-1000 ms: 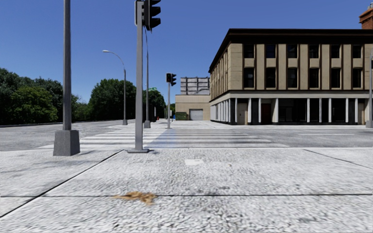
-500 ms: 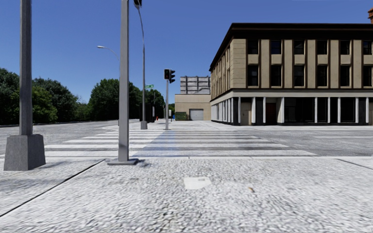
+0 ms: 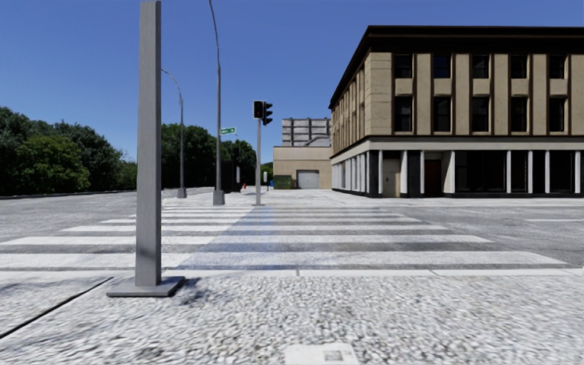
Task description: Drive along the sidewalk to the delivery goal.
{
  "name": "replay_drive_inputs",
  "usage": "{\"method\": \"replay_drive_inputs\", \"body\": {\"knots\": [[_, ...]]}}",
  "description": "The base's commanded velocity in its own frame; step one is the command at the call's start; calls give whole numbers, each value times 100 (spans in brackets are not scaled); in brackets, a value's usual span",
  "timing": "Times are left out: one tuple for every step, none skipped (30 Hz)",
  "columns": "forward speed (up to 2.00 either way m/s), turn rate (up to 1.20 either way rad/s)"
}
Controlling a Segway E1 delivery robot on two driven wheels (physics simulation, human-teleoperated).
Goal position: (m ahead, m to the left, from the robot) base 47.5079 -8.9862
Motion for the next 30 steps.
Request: {"method": "replay_drive_inputs", "body": {"knots": [[200, 0], [200, 0], [200, 0], [200, 0], [200, 0], [200, 0], [200, 0], [200, 0], [200, 0], [200, 0], [200, 0], [200, 0], [200, 0], [200, 0], [200, 0], [200, 0], [200, 0], [200, 0], [200, 0], [200, 0], [200, 0], [200, 0], [200, 0], [200, 0], [200, 0], [200, 0], [200, 0], [200, 0], [200, 0], [200, 0]]}}
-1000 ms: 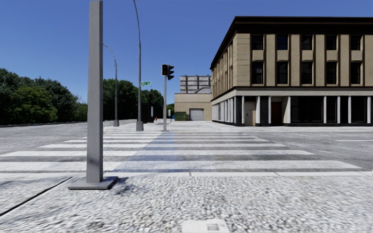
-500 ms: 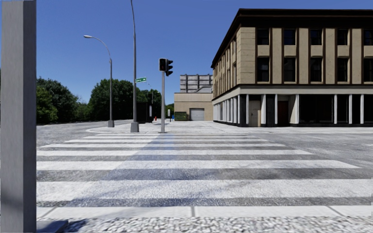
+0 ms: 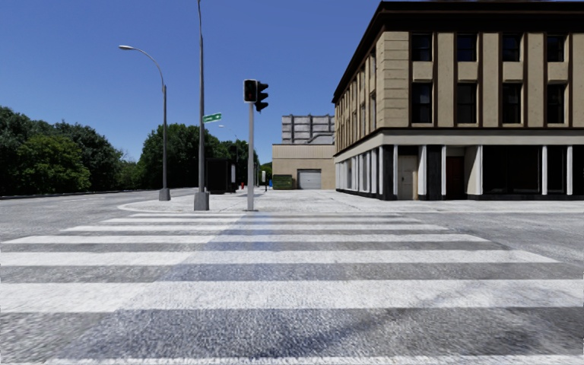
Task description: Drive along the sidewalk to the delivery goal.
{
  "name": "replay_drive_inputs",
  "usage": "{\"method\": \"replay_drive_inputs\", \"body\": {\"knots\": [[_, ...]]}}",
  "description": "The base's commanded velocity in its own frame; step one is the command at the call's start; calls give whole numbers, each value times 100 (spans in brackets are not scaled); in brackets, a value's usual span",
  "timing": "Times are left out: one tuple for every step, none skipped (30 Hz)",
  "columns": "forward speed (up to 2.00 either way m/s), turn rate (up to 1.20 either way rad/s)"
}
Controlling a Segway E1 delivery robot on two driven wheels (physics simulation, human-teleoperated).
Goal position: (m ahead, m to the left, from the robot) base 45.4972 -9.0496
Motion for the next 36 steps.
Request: {"method": "replay_drive_inputs", "body": {"knots": [[200, 0], [200, 0], [200, 0], [200, 0], [200, 0], [200, 0], [200, 0], [200, 0], [200, 0], [200, 0], [200, 0], [200, 0], [200, 0], [200, 0], [200, 0], [200, 0], [200, 0], [200, 0], [200, 0], [200, 0], [200, 0], [200, 0], [200, 0], [200, 0], [200, 0], [200, 0], [200, 0], [200, 0], [200, 0], [200, 0], [200, 0], [200, 0], [200, 0], [200, 0], [200, 0], [200, 0]]}}
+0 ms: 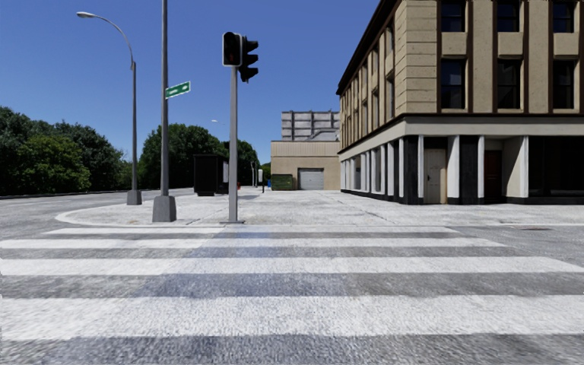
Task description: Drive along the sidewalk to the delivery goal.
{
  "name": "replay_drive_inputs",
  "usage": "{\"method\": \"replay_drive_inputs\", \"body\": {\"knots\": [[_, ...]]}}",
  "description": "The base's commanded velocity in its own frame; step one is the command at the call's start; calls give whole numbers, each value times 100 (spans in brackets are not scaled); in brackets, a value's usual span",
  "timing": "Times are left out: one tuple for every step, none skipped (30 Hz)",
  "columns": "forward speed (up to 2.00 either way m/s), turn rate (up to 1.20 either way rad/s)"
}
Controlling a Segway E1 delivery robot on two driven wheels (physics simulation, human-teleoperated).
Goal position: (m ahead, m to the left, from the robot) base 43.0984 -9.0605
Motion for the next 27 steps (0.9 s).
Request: {"method": "replay_drive_inputs", "body": {"knots": [[200, 0], [200, 0], [200, 0], [200, 0], [200, 0], [200, 0], [200, 0], [200, 0], [200, 0], [200, 0], [200, 0], [200, 0], [200, 0], [200, 0], [200, 0], [200, 0], [200, 0], [200, 0], [200, 0], [200, 0], [200, 0], [200, 0], [200, 0], [200, 0], [200, 0], [200, 0], [200, 0]]}}
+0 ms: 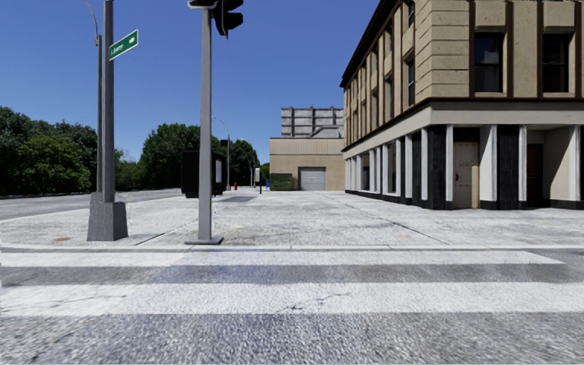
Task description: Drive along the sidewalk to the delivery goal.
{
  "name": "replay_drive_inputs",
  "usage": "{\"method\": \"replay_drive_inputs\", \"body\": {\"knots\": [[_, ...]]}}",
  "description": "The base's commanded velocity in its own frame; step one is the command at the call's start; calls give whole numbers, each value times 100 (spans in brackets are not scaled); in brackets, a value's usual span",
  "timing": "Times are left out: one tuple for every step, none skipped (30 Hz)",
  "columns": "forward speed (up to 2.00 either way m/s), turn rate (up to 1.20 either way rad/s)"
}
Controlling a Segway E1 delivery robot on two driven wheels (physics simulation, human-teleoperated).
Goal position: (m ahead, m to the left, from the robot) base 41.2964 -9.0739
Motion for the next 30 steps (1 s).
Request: {"method": "replay_drive_inputs", "body": {"knots": [[200, 0], [200, 0], [200, 0], [200, 0], [200, 0], [200, 0], [200, 0], [200, 0], [200, 0], [200, 0], [200, 0], [200, 0], [200, 0], [200, 0], [200, 0], [200, 0], [200, 0], [200, 0], [200, 0], [200, 0], [200, 0], [200, 0], [200, 0], [200, 0], [200, 0], [200, 0], [200, 0], [200, 0], [200, 0], [200, 0]]}}
